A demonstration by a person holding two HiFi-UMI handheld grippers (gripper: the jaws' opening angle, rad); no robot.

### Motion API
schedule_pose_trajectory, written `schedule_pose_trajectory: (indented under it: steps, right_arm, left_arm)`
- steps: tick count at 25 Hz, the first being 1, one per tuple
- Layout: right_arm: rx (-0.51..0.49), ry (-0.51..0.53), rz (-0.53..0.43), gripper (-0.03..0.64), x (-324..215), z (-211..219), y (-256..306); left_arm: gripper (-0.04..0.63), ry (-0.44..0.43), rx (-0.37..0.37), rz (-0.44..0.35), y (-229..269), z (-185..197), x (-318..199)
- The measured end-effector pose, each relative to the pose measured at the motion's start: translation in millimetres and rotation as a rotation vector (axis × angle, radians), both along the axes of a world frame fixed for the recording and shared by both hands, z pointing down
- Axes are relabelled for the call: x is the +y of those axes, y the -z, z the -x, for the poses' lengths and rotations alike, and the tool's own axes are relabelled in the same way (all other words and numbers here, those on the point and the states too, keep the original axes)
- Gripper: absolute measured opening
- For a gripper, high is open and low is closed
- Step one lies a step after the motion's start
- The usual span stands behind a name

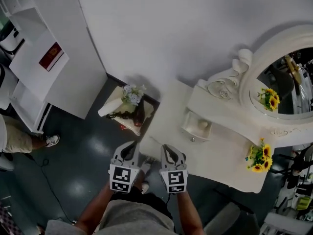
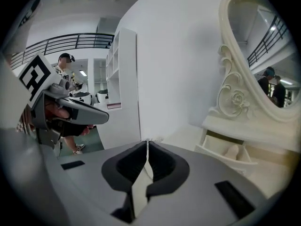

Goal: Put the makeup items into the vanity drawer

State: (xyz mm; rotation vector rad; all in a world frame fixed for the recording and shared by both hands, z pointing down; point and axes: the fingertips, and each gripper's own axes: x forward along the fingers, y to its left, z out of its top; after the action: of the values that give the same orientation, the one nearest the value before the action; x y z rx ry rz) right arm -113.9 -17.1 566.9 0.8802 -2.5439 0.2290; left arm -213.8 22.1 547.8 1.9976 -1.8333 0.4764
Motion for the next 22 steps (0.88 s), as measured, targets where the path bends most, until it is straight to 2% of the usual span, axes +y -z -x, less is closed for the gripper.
schedule_pose_trajectory:
  steps: [11,13,15,22]
  right_arm:
    - [0.124,0.146,0.097,0.034,-6.8,24.0,-67.9]
    - [0.147,0.178,0.135,0.136,-4.7,26.4,-78.6]
    - [0.174,0.201,0.161,0.188,-4.7,28.1,-87.9]
    - [0.249,0.222,0.186,0.207,-8.8,27.7,-107.1]
  left_arm:
    - [0.000,0.072,0.055,0.100,-57.8,14.2,0.8]
    - [0.000,0.084,0.062,0.105,-60.7,14.9,0.3]
    - [0.000,0.093,0.066,0.107,-62.1,15.3,-0.6]
    - [0.000,0.116,0.069,0.123,-69.4,19.9,0.5]
